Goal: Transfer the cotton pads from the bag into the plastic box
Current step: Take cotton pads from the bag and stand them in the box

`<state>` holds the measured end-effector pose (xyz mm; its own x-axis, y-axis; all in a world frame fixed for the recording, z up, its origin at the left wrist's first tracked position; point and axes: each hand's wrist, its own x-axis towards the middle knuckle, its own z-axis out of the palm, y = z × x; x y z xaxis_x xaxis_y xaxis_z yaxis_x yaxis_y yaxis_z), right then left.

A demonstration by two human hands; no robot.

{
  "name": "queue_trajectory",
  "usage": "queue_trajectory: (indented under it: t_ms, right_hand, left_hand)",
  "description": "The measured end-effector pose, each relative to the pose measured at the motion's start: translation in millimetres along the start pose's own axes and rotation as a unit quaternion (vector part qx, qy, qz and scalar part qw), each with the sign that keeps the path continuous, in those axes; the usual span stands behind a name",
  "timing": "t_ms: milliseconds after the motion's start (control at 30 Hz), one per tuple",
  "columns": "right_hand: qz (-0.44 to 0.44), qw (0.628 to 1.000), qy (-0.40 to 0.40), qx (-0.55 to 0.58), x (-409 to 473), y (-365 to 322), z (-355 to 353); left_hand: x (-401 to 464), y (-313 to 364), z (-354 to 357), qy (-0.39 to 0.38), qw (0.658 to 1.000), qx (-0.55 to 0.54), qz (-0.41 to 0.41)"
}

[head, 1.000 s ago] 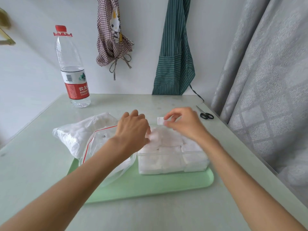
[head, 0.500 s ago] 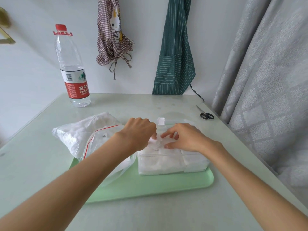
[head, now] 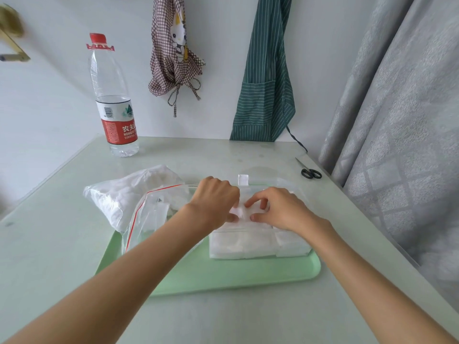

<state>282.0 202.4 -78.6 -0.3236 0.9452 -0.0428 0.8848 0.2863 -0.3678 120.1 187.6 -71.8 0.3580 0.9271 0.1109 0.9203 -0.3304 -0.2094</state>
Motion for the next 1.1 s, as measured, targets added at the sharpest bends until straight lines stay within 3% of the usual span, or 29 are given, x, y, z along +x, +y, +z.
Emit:
queue_trajectory:
  t_ms: [133,233,333,400,533,700,1000,1100]
  right_hand:
    - [0.011,0.998,-0.019,-0.055,-3,-12,-3]
    - [0.021,0.997,-0.003,-0.072,-9,-18,-9]
    - [0.015,0.993,0.104,-0.053,-23,-24,-9]
    - [-0.025,0.984,0.172,-0.028,-31,-36,-5]
    - [-0.119,0.974,0.19,0.036,-34,-75,3]
    - [-0.15,0.979,0.139,0.02,-21,-107,16]
    - [-0.158,0.983,0.086,-0.031,-18,-117,35]
    - [-0.157,0.983,0.091,-0.036,-19,-117,33]
  left_hand:
    - [-3,1,0,0.01,0.999,-0.035,-0.016]
    - [-23,-2,-8,0.088,0.989,-0.117,-0.034]
    - [-61,-18,-16,0.245,0.932,-0.237,-0.121]
    - [-88,-39,-11,0.294,0.896,-0.257,-0.211]
    - [-119,-83,12,0.166,0.899,-0.218,-0.342]
    - [-116,-128,21,-0.004,0.898,-0.265,-0.351]
    - [-122,-135,18,0.018,0.913,-0.253,-0.319]
    - [-120,-143,4,0.039,0.904,-0.247,-0.347]
